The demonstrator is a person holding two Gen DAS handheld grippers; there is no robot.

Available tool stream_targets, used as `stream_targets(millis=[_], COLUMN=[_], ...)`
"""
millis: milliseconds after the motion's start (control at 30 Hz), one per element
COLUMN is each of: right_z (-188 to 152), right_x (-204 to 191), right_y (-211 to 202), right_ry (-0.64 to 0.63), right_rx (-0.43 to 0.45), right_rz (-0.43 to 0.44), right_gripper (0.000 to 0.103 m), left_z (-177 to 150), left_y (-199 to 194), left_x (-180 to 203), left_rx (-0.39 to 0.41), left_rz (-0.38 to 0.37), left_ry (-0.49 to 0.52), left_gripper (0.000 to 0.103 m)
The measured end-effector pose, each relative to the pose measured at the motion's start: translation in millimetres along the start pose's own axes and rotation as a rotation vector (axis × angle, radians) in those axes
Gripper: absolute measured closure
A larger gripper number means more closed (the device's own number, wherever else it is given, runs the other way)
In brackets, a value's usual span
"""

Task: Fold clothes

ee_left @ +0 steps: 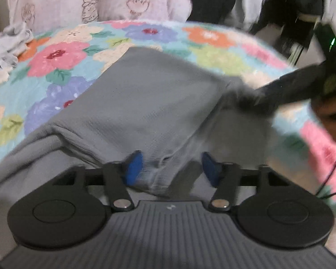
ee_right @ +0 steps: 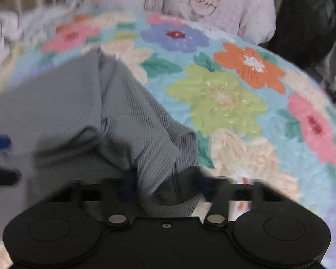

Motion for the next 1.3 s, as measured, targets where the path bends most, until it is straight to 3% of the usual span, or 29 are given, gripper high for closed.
stream_targets(millis=[33,100,167,267,300,333,367,400,467,567,667,733,867,967,1133,1233,1300], right_z=[3,8,4,-1,5,11,17,23,31,27,8,-4,-15,-23,-68,-109,-126], right_x=[12,35,44,44,41,38,31,24,6,-32,-67,-97,-172,-227,-322,-362,-380], right_y=[-1,-8,-8,-7,-14,-21,-32,-43,-63,-78,-81,-86,-113,-137,-168,-177,-185], right_ry=[0.094,0.216,0.177,0.193,0.191,0.189,0.188,0.187,0.171,0.069,0.197,0.289,0.174,0.072,-0.291,-0.618,-0.747], right_rx=[0.019,0.064,0.059,0.041,0.057,0.074,0.103,0.131,0.171,0.172,0.087,0.028,0.03,0.051,0.094,0.126,0.17], right_rz=[0.009,-0.001,-0.067,-0.066,-0.077,-0.089,-0.093,-0.098,-0.097,-0.142,-0.011,0.128,0.325,0.474,0.668,0.701,0.713], right_gripper=[0.091,0.094,0.09,0.084,0.082,0.074,0.065,0.061,0.039,0.033,0.033,0.034,0.033,0.033,0.033,0.034,0.034], left_z=[1,6,4,5,5,8,8,7,1,-21,-48,-68,-109,-129,-157,-170,-179], left_y=[1,-2,-2,-16,-22,-34,-48,-62,-90,-136,-182,-213,-276,-309,-324,-328,-332], left_x=[-2,-10,-19,-24,-25,-28,-32,-35,-44,-66,-91,-108,-138,-149,-156,-157,-159], left_rx=[-0.008,-0.008,-0.017,-0.014,-0.013,-0.001,0.007,0.014,0.014,0.002,-0.008,-0.022,-0.009,0.051,0.081,0.098,0.116], left_rz=[0.022,-0.009,-0.02,-0.023,-0.023,-0.015,0.006,0.027,0.074,0.184,0.294,0.366,0.53,0.608,0.518,0.467,0.467], left_ry=[0.004,-0.101,-0.182,-0.231,-0.246,-0.263,-0.281,-0.298,-0.32,-0.429,-0.573,-0.672,-0.805,-0.893,-1.066,-1.127,-1.134], left_gripper=[0.081,0.084,0.083,0.077,0.068,0.053,0.048,0.045,0.043,0.038,0.035,0.035,0.035,0.034,0.032,0.032,0.032])
Point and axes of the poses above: each gripper's, at about its wrist camera, not at the fingertips, and y roughly the way its jaws point, x to its right, z to its top, the point moved 6 cm from there along y, roughly the way its jaws point, and after that the axes turned 14 degrees about x, right-handed, at the moved point
